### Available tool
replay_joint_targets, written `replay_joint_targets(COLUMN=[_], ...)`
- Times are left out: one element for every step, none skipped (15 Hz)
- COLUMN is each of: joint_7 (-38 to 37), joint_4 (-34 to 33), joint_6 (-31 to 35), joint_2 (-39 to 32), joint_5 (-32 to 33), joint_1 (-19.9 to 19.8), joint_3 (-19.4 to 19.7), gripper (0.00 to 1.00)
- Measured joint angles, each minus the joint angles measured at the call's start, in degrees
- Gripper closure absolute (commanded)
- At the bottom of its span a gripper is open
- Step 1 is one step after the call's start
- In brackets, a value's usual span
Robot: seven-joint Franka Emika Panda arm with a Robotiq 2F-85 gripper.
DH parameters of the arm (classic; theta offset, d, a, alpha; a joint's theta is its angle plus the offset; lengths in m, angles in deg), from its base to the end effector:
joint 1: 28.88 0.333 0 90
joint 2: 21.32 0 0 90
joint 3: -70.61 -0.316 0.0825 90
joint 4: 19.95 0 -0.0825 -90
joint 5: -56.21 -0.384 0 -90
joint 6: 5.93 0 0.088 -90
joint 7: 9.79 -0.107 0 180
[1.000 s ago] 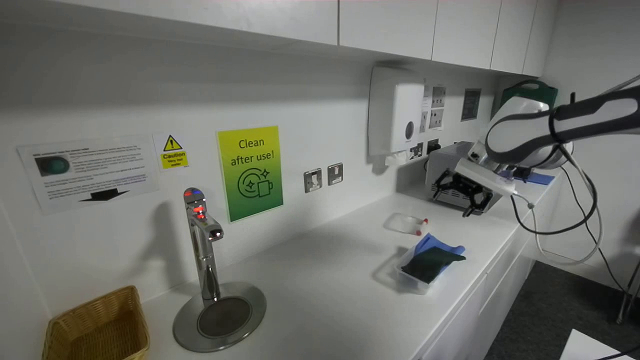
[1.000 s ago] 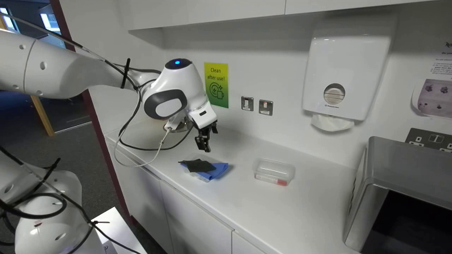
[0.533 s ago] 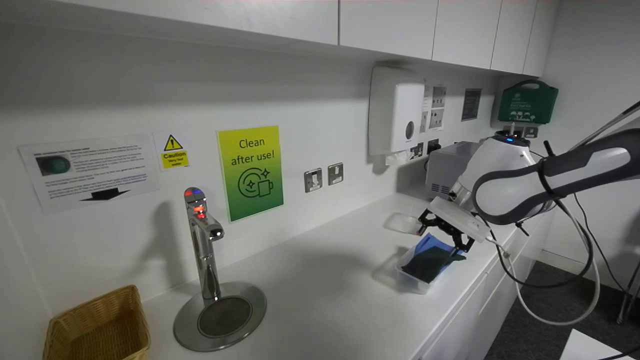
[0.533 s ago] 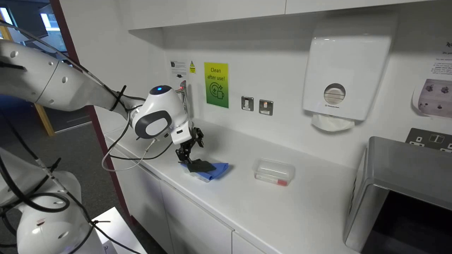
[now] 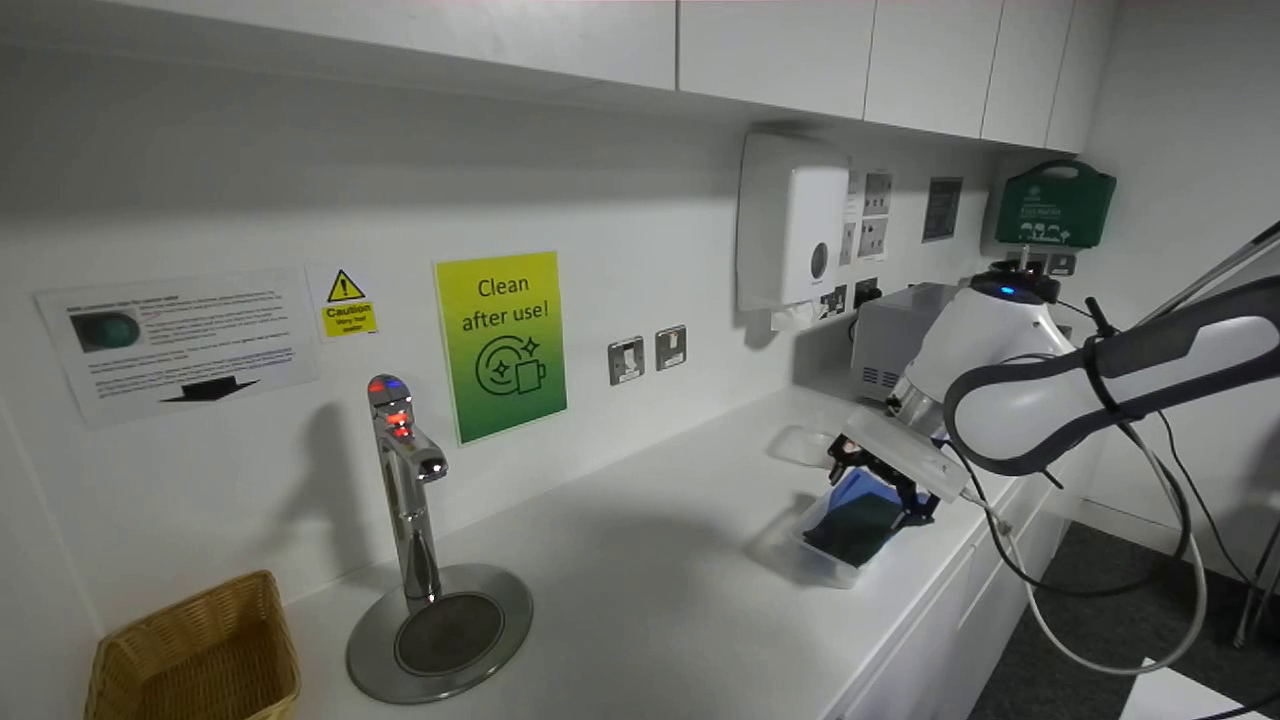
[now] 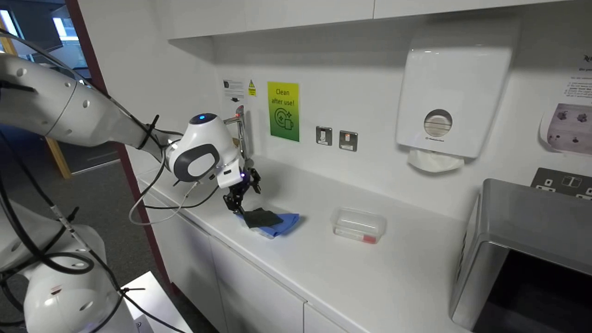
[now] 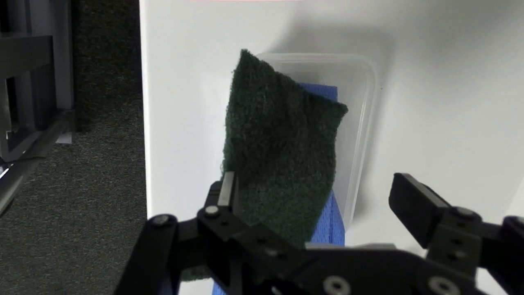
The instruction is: Take the blue and black hand towels out of the bowl
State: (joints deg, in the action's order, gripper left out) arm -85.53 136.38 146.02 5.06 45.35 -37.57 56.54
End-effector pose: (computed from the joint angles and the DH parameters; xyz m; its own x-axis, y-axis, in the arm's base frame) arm 0.4019 0.0298 0.3981 0.1764 -0.9828 0.0555 -0.9126 -0.1844 -0.3649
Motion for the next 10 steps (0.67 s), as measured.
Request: replay_joint_targets(joint_7=[-0.01, -0.01, -0.01, -0.01, -0.02, -0.02, -0.02, -0.02, -0.02, -0.02], joint_4=[0.09, 0.2, 0.35, 0.54, 0.76, 1.02, 1.3, 1.57, 1.78, 1.95], joint_6=[-0.01, -0.01, -0.01, -0.01, -0.02, -0.02, -0.02, -0.02, -0.03, -0.03], joint_2=[0.0, 0.04, 0.09, 0.13, 0.13, 0.13, 0.13, 0.13, 0.13, 0.13], joint_5=[0.18, 0.43, 0.73, 1.04, 1.32, 1.53, 1.7, 1.86, 2.04, 2.19], joint_1=[0.49, 0.96, 1.5, 1.98, 2.3, 2.65, 2.91, 3.06, 3.19, 3.29], joint_3=[-0.01, -0.08, -0.13, -0.21, -0.37, -0.44, -0.5, -0.55, -0.55, -0.56], gripper=[0.0, 0.0, 0.0, 0.0, 0.0, 0.0, 0.0, 0.0, 0.0, 0.0])
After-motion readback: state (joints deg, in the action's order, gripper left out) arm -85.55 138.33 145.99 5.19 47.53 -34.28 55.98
